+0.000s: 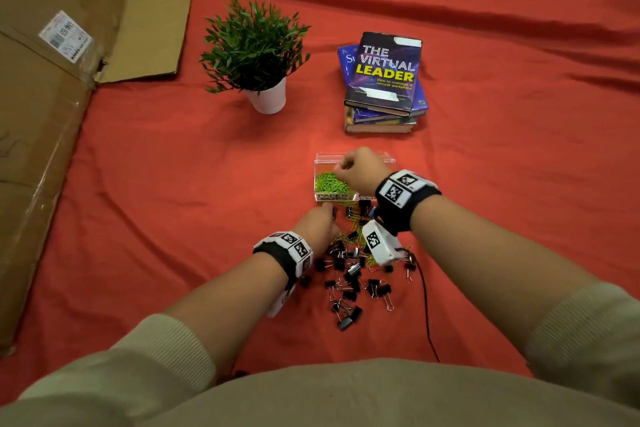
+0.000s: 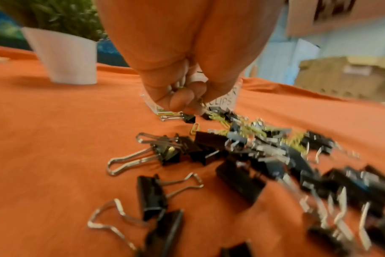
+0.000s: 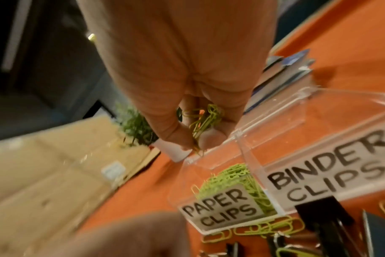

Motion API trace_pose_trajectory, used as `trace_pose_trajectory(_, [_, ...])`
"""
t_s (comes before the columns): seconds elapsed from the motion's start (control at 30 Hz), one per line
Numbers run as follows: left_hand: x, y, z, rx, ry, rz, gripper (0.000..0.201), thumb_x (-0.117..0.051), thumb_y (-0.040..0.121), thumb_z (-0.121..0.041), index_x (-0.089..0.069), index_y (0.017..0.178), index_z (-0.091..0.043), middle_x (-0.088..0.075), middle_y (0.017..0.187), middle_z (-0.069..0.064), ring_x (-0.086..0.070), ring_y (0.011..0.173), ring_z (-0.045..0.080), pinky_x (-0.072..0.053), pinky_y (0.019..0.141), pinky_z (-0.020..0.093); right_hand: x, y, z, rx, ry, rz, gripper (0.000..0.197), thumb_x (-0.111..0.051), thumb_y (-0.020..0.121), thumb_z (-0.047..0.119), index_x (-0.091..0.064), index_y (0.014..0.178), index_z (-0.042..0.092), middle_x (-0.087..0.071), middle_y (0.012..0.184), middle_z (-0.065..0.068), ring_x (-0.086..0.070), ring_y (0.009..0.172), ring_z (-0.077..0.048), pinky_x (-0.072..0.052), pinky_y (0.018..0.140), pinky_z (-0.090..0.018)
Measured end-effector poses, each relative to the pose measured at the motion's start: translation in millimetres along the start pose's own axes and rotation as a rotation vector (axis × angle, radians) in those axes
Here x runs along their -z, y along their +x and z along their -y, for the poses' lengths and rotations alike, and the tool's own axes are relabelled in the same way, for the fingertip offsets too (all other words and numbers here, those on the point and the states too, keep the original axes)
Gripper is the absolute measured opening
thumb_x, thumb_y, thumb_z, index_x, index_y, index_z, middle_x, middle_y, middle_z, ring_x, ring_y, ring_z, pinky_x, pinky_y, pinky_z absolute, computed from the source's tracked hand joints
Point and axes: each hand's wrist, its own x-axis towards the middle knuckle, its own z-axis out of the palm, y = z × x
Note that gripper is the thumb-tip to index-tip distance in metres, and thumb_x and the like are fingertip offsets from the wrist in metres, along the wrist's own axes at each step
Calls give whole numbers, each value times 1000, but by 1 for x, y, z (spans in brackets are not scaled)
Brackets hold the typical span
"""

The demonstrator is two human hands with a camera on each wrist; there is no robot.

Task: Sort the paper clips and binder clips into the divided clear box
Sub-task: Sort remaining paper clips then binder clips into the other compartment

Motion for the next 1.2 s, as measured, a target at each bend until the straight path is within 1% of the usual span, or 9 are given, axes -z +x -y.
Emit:
trace_pose_trajectory(0.2, [19,-7,10,-10,-120,-65,10,-47,92,-11,-48,99,-3,-57,86,13,-52,76,27,-39,63,33,-18,11,7,147,-332,121,28,-51,82,-1,-68,102,9,-68,108,-12,-62,99,-27,-49,86,-31])
trace_pose_trajectory(0.37, [46,14,5,-63,-112,-109,14,-47,89,-7,-48,103,-2,-57,89,13,-55,80,28,-38,66,31,-2,-8,-2,155,-183,-59,25,-51,82,1,-70,96,9,-70,100,-9,-64,88,-23,-49,78,-27])
trace_pose_trajectory(0.43, [54,27,-1,-77,-89,-111,14,-45,90,-7,-48,103,-2,-54,87,10,-53,78,26,-37,66,30,0,-24,-14,101,-110,-132,21,-48,87,4,-69,89,6,-70,86,-8,-61,66,-14,-52,62,-26])
trace_pose_trajectory(0.5, [60,39,-9,-102,-32,-115,15,-44,91,-6,-49,104,-1,-52,88,11,-51,78,26,-38,66,31,-8,-42,-30,33,-145,-56,23,-45,91,8,-68,93,7,-70,83,-6,-56,55,-9,-49,50,-22])
trace_pose_trajectory(0.67, [59,57,-17,-141,104,-108,19,-44,92,-4,-53,107,0,-58,109,19,-57,97,34,-47,83,40,-35,-60,-63,16,-382,167,45,-44,89,13,-45,134,21,-65,91,-7,-59,74,-22,-54,65,-36])
trace_pose_trajectory(0.9, [54,35,-5,-285,26,-202,26,-49,91,-7,-61,114,-10,-63,117,8,-58,107,24,-48,92,36,-39,-64,-68,6,-447,154,22,-43,88,15,-55,106,13,-67,95,-9,-60,79,-26,-55,67,-40])
trace_pose_trajectory(1.0, [42,19,8,-286,12,-287,15,-52,89,-11,-62,98,-15,-62,103,0,-57,96,18,-49,79,33,-41,-57,-64,41,-389,109,32,-42,90,15,-52,120,18,-69,92,-7,-64,75,-25,-55,61,-36])
trace_pose_trajectory(1.07, [29,8,15,-228,72,-232,15,-51,90,-14,-62,100,-17,-60,103,-2,-56,92,15,-45,70,25,-45,-53,-58,53,-397,114,39,-41,90,15,-45,129,21,-69,92,-7,-65,77,-25,-52,61,-34])
trace_pose_trajectory(1.2, [6,0,29,-198,175,-136,37,-45,91,-8,-55,127,-11,-56,124,2,-55,112,21,-50,86,32,-55,-51,-53,31,-502,129,41,-40,91,12,-41,132,16,-68,92,-10,-64,81,-29,-48,60,-35])
